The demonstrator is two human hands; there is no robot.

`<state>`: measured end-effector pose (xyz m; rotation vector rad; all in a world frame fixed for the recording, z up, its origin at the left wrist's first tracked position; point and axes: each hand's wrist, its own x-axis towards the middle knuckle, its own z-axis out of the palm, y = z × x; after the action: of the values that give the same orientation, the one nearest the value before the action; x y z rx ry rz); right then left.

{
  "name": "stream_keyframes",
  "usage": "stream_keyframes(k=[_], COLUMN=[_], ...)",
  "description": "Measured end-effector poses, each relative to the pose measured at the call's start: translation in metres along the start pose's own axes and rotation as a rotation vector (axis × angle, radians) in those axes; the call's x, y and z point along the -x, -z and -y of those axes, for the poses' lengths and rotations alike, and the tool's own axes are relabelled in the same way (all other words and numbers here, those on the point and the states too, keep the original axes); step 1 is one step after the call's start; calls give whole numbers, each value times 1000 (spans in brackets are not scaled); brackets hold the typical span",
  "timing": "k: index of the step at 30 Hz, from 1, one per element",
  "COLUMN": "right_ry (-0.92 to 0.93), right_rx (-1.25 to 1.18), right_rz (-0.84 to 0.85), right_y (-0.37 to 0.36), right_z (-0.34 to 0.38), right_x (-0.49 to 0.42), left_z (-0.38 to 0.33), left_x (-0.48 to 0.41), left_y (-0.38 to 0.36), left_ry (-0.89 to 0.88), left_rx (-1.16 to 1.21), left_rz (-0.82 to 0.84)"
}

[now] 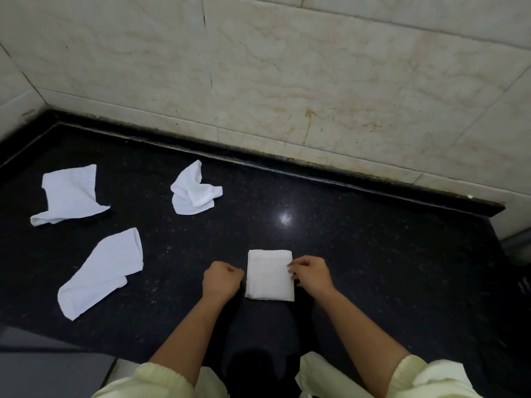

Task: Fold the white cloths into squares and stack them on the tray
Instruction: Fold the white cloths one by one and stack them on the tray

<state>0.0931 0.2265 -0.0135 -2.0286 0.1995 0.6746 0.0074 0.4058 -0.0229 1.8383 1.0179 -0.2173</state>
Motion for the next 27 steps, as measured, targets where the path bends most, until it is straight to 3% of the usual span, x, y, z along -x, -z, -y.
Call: stream_keyframes(k=[6, 10, 17, 27], right_ry=[-22, -68, -278, -196], right_rx=[72, 75, -365, -754], right_rz=[-86, -31, 66, 95], right_y=[3, -2, 9, 50], right_z=[-15, -14, -6, 8], right_x=[5, 11, 20, 41], left_z=[-15, -23, -29, -60], left_x=[8, 12, 24, 36], left_y=[-10, -15, -3, -19], left_ry=[25, 152, 353, 167], left_rx=[-89, 40, 356, 562], left_rz=[89, 181, 398, 539])
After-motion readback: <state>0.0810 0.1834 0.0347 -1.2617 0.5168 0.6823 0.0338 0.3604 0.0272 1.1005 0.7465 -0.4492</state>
